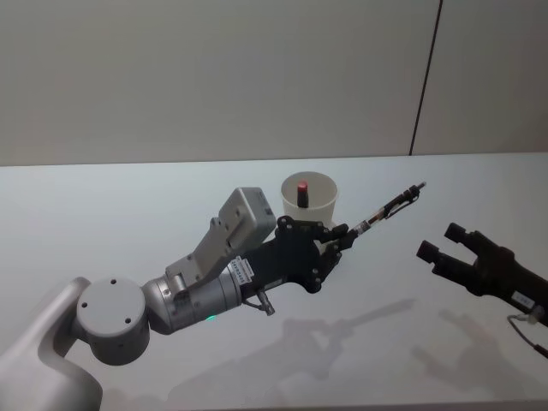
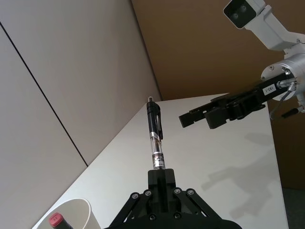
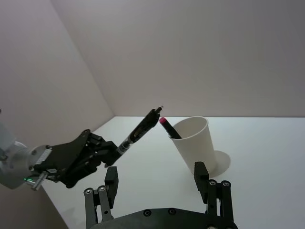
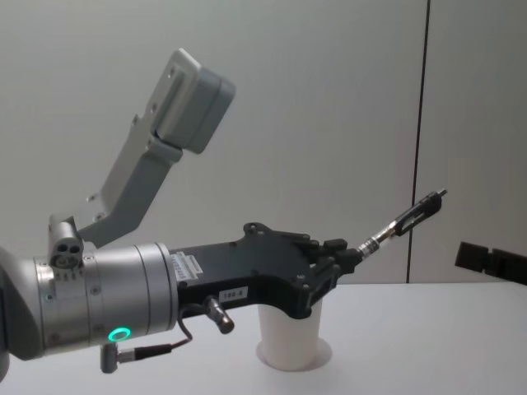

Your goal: Place the pen into the pen holder.

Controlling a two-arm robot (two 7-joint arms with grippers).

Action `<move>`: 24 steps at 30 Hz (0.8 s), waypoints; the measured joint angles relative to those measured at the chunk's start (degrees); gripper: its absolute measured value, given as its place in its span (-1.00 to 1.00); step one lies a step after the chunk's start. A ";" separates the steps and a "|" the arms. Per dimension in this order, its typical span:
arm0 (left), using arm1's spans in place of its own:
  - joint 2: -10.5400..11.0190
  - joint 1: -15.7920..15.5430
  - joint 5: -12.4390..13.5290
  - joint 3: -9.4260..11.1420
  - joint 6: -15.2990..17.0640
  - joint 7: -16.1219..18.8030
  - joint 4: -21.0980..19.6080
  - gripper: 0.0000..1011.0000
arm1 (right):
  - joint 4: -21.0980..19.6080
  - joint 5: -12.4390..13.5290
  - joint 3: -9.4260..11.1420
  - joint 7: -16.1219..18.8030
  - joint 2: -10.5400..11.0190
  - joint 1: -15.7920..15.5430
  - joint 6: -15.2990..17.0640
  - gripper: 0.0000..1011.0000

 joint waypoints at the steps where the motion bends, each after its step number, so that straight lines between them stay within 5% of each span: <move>1: 0.00 0.00 0.00 0.00 0.00 0.00 0.00 -0.80 | 0.03 0.75 -0.15 0.38 -0.11 -0.09 0.00 0.98; 9: 0.00 0.00 0.00 0.00 0.00 0.00 0.00 -0.80 | -0.12 4.08 -1.03 0.97 -0.82 -0.52 -0.01 0.98; 24: 0.00 0.00 0.00 0.00 0.00 0.00 0.00 -0.80 | -1.18 9.88 -3.33 -3.09 -3.10 -1.16 0.65 0.98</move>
